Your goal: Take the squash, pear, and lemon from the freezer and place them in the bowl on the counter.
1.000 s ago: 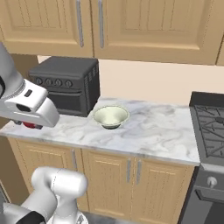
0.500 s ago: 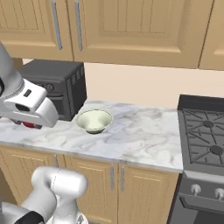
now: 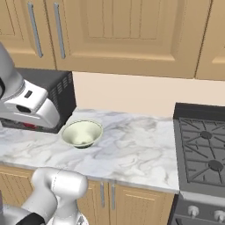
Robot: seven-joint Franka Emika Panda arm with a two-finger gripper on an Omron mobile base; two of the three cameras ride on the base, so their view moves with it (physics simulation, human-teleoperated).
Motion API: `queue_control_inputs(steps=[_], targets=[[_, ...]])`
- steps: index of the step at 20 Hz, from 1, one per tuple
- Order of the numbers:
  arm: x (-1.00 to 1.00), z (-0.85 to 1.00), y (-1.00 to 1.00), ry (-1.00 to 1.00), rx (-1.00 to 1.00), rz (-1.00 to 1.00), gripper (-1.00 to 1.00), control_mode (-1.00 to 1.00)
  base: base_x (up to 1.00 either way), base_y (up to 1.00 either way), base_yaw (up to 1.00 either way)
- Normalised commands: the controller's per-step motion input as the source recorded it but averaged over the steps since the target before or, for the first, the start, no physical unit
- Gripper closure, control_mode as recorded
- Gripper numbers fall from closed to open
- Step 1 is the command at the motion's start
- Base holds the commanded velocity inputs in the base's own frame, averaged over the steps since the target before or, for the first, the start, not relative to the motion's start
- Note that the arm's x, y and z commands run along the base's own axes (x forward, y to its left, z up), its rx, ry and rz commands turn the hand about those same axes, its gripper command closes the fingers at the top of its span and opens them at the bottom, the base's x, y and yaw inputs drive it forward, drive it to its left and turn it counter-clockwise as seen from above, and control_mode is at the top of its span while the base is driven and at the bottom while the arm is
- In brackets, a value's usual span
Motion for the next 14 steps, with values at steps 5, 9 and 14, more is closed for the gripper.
queue_control_inputs(steps=[5, 9, 14], targets=[[0.17, -0.25, 0.00, 0.04, 0.00, -0.01, 1.00, -1.00, 0.18, 0.00, -0.01], [0.07, -0.81, 0.00, 0.06, 0.00, -0.01, 1.00, -1.00, 0.00, 0.00, 0.00], [0.36, -0.86, 0.19, 0.04, 0.00, 0.00, 1.00, -1.00, 0.00, 0.00, 0.00]])
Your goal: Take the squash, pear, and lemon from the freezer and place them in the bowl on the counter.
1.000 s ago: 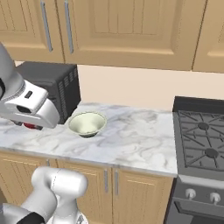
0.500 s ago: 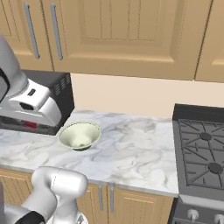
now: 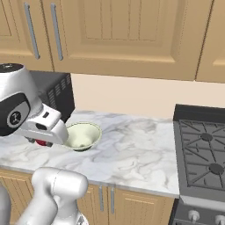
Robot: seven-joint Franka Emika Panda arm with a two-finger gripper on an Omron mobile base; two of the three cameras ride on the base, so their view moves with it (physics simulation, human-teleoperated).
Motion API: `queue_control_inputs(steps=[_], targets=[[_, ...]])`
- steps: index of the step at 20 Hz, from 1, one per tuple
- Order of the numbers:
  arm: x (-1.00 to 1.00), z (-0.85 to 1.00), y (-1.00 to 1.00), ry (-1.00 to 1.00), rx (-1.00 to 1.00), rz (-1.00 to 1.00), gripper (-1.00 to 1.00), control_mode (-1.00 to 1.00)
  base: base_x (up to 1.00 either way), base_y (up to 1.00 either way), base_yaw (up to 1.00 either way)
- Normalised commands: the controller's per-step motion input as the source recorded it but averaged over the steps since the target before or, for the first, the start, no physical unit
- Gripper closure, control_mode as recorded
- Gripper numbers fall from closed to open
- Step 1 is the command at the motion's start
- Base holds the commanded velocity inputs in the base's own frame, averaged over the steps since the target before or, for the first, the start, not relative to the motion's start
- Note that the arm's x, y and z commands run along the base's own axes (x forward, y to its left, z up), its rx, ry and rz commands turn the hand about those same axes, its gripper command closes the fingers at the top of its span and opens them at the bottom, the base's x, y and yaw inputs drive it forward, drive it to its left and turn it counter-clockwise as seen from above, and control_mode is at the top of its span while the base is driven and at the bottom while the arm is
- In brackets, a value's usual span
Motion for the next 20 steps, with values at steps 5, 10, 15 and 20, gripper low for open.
queue_control_inputs(steps=[5, 10, 15, 20], targets=[[0.77, -0.36, 0.08, 0.10, 0.02, 0.00, 1.00, -1.00, 0.00, 0.00, 0.00], [0.97, -0.37, 0.01, 0.05, 0.00, 0.00, 1.00, -1.00, 0.00, 0.00, 0.00], [0.87, -0.64, 0.14, 0.08, 0.00, 0.00, 1.00, -1.00, 0.00, 0.00, 0.00], [0.78, -0.81, 0.01, 0.07, 0.02, 0.00, 1.00, -1.00, 0.00, 0.00, 0.00]])
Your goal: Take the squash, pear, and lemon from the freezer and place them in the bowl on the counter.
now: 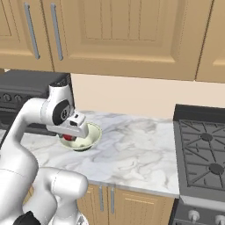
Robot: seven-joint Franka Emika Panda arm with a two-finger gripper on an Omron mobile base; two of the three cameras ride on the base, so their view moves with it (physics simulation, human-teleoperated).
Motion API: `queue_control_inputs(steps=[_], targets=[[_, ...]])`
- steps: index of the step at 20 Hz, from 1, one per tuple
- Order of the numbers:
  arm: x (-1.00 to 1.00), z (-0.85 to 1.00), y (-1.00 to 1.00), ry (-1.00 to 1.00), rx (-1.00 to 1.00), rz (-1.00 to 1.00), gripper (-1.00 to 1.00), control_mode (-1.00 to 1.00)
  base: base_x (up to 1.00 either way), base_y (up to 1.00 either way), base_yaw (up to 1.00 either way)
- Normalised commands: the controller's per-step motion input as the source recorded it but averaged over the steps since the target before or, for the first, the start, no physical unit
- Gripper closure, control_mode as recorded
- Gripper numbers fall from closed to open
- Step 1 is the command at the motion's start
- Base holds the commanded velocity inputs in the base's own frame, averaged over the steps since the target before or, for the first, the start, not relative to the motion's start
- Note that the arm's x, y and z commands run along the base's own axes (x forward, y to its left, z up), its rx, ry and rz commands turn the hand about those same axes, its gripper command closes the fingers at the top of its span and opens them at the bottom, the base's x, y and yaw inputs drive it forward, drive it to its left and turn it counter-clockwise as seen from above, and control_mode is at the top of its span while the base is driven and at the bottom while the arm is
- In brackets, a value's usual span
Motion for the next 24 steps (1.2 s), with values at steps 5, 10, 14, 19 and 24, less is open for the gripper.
queue_control_inputs(steps=[5, 10, 14, 19, 24], targets=[[0.48, -0.80, 0.00, 0.02, 0.02, 0.00, 1.00, -1.00, 0.00, 0.00, 0.00], [0.43, -0.20, 0.00, -0.01, 0.00, 0.00, 1.00, -1.00, 0.00, 0.00, 0.00], [0.44, -0.01, 0.00, -0.03, 0.00, 0.00, 1.00, -1.00, 0.00, 0.00, 0.00], [0.40, -0.26, 0.04, 0.00, 0.00, 0.00, 1.00, -1.00, 0.00, 0.00, 0.00], [0.25, -0.42, 0.04, 0.00, 0.00, 0.00, 1.00, -1.00, 0.00, 0.00, 0.00]])
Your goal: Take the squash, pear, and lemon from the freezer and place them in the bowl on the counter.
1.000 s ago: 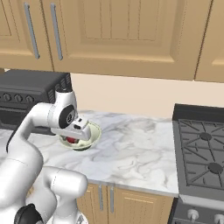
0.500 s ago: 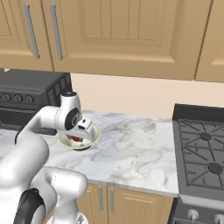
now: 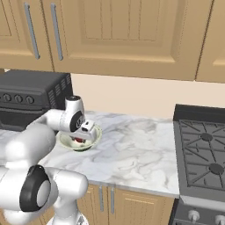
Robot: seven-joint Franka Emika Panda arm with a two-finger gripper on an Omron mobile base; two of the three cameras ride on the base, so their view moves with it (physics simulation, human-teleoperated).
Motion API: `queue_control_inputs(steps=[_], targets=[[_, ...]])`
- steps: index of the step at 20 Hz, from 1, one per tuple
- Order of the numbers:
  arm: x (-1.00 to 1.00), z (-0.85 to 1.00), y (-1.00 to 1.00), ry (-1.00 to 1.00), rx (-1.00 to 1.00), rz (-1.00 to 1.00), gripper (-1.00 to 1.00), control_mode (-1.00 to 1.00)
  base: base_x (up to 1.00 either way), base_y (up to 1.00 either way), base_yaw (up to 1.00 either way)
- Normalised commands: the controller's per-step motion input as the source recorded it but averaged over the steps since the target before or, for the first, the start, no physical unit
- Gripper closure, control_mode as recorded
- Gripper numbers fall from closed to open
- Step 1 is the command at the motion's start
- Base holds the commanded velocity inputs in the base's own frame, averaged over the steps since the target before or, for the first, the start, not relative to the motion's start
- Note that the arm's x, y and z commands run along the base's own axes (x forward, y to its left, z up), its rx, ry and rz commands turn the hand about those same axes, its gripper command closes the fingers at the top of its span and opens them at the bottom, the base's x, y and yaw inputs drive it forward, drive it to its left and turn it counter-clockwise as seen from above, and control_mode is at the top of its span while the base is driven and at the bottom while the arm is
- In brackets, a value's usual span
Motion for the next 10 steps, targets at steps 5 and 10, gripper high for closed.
queue_control_inputs(steps=[5, 10], targets=[[0.15, -0.36, 0.00, 0.00, 0.00, 0.00, 1.00, -1.00, 0.00, 0.00, 0.00], [0.08, -0.34, 0.00, 0.00, 0.00, 0.00, 1.00, -1.00, 0.00, 0.00, 0.00]])
